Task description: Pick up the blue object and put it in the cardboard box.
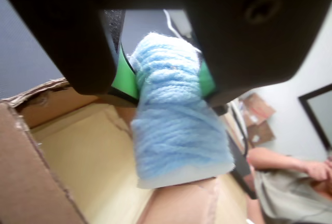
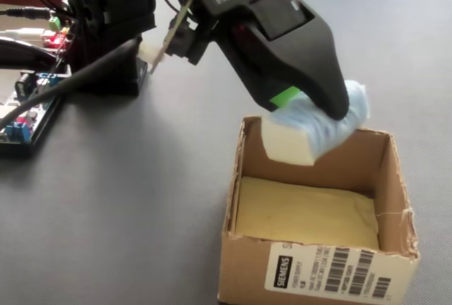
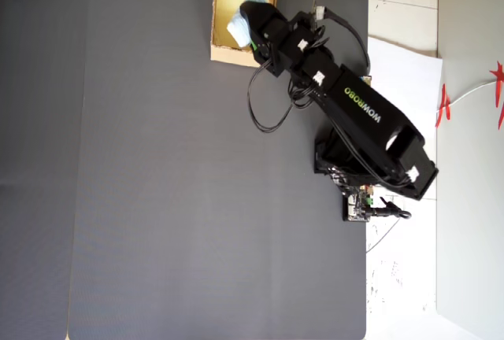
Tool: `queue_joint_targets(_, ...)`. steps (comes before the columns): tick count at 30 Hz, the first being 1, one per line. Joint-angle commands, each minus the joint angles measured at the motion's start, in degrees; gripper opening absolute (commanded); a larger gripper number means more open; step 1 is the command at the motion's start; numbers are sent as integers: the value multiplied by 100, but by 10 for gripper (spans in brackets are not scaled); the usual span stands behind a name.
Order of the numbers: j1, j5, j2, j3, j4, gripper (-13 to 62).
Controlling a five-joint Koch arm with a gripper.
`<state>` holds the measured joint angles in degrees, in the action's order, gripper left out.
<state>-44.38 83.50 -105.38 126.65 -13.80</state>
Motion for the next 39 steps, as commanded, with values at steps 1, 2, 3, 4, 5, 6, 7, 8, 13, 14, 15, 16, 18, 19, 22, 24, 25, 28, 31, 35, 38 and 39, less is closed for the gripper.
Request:
queue_joint_targets(1, -18, 97, -44, -501, 0, 290)
queue_joint_targets(2, -18, 97, -44, -501, -9, 294)
queue_joint_targets(3, -26, 97, -44, -492, -9, 302)
queue_joint_targets(4, -35, 97, -44, -492, 0, 308)
queue_joint_targets(5, -44, 97, -44, -501, 18, 308)
queue_joint_targets(6, -44, 97, -44, -501, 35, 309)
queue_joint_targets(7, -44, 97, -53, -501, 44, 317)
queue_joint_targets(8, -44, 97, -70, -501, 44, 317)
queue_joint_targets(13, 211, 97, -290, -369, 176, 331)
queue_joint_targets(14, 290, 97, -316, -334, 272, 337)
queue_joint_targets(15, 378, 97, -352, -281, 396, 337)
queue_joint_targets(16, 475, 97, -396, -237, 501, 337)
queue_joint_targets(18, 738, 97, -519, -167, 589, 338)
queue_joint_targets(19, 861, 97, -571, -132, 606, 339)
queue_joint_targets(22, 1248, 79, -817, 62, 677, 340)
queue_joint_targets(24, 1556, 97, -993, 264, 835, 340)
queue_joint_targets(25, 1731, 97, -1072, 352, 914, 340)
queue_joint_targets(28, 2294, 97, -1415, 659, 976, 341)
queue_joint_targets(31, 2637, 79, -1626, 967, 1134, 340)
queue_joint_targets(35, 3050, 97, -1846, 1371, 1336, 340)
queue_joint_targets(38, 3366, 79, -1969, 1617, 1380, 341)
queue_joint_targets(39, 3516, 97, -2030, 1714, 1380, 340)
